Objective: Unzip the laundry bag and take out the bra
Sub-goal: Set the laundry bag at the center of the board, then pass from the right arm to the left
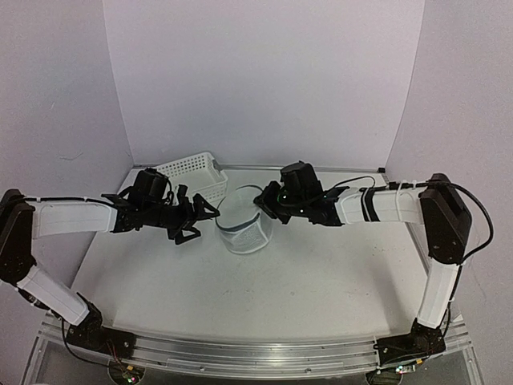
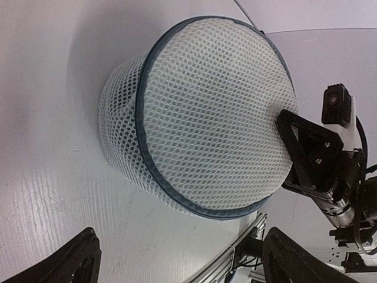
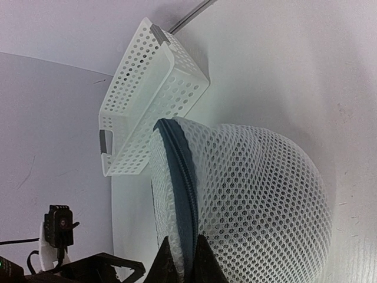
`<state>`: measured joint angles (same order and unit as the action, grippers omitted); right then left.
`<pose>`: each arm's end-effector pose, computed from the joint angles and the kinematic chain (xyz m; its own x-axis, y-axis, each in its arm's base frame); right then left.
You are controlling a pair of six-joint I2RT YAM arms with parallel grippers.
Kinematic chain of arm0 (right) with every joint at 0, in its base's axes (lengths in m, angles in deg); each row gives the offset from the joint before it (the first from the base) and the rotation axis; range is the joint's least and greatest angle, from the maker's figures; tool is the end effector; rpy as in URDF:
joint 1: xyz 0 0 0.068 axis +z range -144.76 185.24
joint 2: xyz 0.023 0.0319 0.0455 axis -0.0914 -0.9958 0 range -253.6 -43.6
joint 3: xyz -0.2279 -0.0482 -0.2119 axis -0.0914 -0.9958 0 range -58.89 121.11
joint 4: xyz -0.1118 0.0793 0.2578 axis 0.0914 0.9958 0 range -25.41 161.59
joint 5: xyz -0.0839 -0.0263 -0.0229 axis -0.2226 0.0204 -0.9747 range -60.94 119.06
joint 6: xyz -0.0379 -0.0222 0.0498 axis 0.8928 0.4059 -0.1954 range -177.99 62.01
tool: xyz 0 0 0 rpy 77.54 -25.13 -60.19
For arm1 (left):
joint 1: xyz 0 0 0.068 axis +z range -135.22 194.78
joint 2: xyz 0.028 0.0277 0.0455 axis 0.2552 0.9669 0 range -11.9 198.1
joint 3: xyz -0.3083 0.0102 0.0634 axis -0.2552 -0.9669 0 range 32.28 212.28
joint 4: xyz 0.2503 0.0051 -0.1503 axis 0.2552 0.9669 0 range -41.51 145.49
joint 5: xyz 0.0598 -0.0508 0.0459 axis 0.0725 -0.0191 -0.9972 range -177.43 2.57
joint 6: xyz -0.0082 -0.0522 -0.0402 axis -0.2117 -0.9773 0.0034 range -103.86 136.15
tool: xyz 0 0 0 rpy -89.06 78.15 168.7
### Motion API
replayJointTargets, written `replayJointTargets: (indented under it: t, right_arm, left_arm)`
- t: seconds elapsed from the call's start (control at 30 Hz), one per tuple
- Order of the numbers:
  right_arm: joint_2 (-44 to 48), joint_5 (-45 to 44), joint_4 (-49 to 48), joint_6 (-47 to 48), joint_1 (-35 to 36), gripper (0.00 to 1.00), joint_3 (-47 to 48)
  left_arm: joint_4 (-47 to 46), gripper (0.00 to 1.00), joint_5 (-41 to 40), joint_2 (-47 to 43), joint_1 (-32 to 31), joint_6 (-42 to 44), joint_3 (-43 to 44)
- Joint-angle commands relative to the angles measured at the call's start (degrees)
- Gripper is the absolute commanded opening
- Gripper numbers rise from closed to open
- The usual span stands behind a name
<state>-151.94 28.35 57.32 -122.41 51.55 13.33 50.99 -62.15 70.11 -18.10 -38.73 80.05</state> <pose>0.3369 0.3515 0.2290 -0.7892 0.4796 -0.3835 -0.0081 0.6163 0.7875 0.2715 -0.2022 0.2386 -0.9257 -0.2822 -0.2521 0.0369 0.5957 -0.8023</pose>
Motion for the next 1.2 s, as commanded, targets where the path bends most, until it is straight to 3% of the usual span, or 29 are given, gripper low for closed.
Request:
replayJointTargets:
  t: [0.0,0.37,0.77,0.93,1.17]
  right_arm:
    - [3.6,-0.8,-6.4,-2.2,0.3,0.00,-0.8]
    - [4.7,2.2,-8.1,-3.1,1.1,0.00,-3.1]
    - [5.8,6.0,-10.6,-4.9,1.5,0.00,-5.3]
    - [6.2,6.5,-11.3,-5.4,1.6,0.00,-6.4]
    - [6.9,6.7,-11.6,-5.6,1.6,0.00,-8.2]
  left_arm:
    - [-9.4,0.94,3.6,3.1,-1.1,-5.2,-1.1]
    - [-12.3,0.87,5.7,10.1,-1.5,-7.4,2.1]
    - [-17.4,0.72,8.5,14.7,-1.7,-11.3,5.3]
    - [-19.1,0.54,8.9,15.4,-1.8,-12.8,5.8]
    - [-19.6,0.18,9.6,14.9,-1.9,-13.1,5.5]
